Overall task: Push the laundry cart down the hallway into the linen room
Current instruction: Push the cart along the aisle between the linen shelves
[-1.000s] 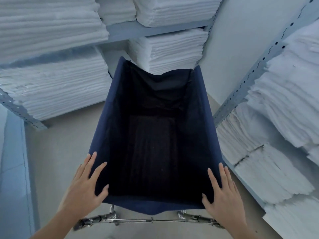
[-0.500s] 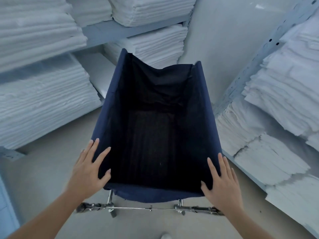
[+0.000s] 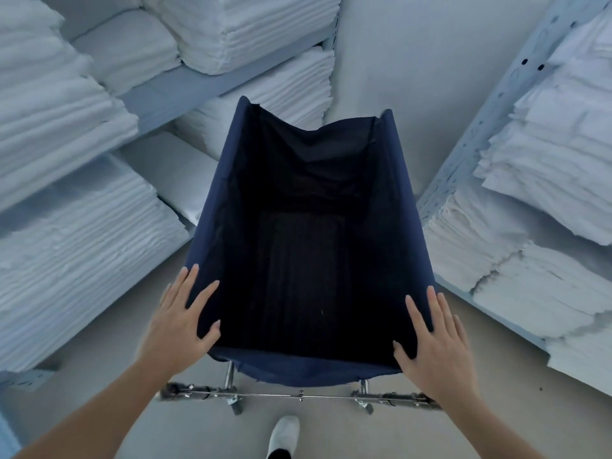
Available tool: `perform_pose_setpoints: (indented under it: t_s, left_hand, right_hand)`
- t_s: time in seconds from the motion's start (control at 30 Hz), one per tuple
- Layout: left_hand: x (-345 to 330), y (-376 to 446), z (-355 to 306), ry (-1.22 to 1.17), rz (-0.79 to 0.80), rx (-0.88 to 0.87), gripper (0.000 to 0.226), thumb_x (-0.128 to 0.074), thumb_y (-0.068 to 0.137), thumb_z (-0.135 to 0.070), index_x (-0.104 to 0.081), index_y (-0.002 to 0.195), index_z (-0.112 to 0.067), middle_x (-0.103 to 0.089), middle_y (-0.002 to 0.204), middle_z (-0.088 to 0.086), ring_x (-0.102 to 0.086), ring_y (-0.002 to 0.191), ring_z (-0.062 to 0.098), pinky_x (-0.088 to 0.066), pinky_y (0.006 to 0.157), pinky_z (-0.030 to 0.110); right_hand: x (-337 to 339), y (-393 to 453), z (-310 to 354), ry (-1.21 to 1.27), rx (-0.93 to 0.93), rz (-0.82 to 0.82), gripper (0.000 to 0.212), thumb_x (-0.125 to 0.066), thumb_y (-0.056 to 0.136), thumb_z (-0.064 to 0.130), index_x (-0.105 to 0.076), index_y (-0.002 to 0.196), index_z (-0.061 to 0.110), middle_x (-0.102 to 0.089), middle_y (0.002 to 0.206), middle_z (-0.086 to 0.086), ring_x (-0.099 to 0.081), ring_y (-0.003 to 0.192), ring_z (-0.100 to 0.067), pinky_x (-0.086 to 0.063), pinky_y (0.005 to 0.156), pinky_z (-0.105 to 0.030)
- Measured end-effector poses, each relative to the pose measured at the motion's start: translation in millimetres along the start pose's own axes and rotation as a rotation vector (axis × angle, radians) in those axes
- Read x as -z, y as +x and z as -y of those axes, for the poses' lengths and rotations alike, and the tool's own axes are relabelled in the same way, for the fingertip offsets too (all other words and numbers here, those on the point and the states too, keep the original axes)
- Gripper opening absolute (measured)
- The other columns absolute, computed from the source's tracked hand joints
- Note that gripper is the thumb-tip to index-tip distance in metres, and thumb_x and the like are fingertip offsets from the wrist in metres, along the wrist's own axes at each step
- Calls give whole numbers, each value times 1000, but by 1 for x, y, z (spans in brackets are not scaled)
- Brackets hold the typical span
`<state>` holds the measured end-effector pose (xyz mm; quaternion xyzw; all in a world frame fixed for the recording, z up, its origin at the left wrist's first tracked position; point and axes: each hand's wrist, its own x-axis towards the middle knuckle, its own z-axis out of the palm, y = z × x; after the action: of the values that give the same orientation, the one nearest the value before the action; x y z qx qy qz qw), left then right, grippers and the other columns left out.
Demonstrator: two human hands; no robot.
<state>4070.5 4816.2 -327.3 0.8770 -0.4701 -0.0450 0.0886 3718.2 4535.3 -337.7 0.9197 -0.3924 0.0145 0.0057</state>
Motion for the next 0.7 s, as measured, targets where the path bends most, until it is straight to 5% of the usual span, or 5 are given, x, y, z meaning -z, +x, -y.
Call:
perform_pose_setpoints:
  t_s: [0.3, 0.47, 0.6, 0.7]
  left_hand:
    - [18, 89, 46, -16, 32, -111, 93, -4, 93, -74, -50, 148, -14, -24, 166, 20, -19, 155, 35, -27, 121, 51]
    - [13, 132, 70, -4, 32, -163, 73, -36, 91, -60, -48, 149, -17, -20, 168, 16, -16, 157, 33, -27, 123, 44]
    - [10, 164, 88, -3, 49, -204, 74, -41, 89, -57, -44, 152, -19, -16, 169, 16, -15, 157, 34, -34, 120, 54]
    - [10, 192, 102, -7, 56, -240, 73, -41, 89, -57, -44, 152, -19, -17, 169, 15, -15, 158, 33, -37, 118, 53]
  right_hand:
    - [-5, 49, 40, 3, -121, 44, 85, -45, 83, 57, -44, 159, 17, -24, 173, -20, -30, 159, -39, -40, 117, -59]
    - [-8, 68, 55, 4, -166, 31, 85, -46, 82, 56, -47, 157, 16, -24, 173, -20, -32, 157, -40, -42, 115, -59]
    - [-11, 83, 66, -1, -205, 36, 85, -46, 83, 57, -45, 157, 15, -23, 173, -19, -27, 158, -40, -41, 115, -59]
    - [-12, 95, 80, 27, -256, 31, 85, -66, 83, 49, -44, 158, 15, -22, 174, -19, -26, 159, -39, -45, 114, -60]
